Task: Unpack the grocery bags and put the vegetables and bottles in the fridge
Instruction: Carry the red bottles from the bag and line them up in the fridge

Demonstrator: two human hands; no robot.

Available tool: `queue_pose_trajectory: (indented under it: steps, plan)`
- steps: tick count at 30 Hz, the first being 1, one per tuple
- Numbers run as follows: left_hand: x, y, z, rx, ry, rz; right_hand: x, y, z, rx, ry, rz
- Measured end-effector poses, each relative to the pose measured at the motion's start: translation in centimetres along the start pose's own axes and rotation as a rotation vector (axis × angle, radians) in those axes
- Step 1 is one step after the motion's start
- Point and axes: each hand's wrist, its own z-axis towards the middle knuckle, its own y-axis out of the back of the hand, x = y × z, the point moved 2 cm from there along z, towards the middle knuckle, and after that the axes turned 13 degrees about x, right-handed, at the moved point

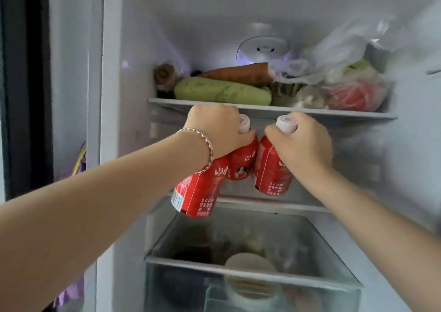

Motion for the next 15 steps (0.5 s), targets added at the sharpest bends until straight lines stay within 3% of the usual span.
queue_pose_trajectory:
  steps: [5,9,15]
  plan:
    - [-0.2,-2.9,3.1,-0.110,-0.139,0.161,-2.9,-3.2,3.2,0.100,-0.053,-0.020]
    - [0.0,-4.2,4.8,-0.020,-0.191,0.276,-5.3,-5.0,4.7,0.155,-0.169,0.047]
    - [0.5,-6.8,7.6,0.080,-0.178,0.153,-8.1,-7.5,4.8,0.409,-0.281,-0.195]
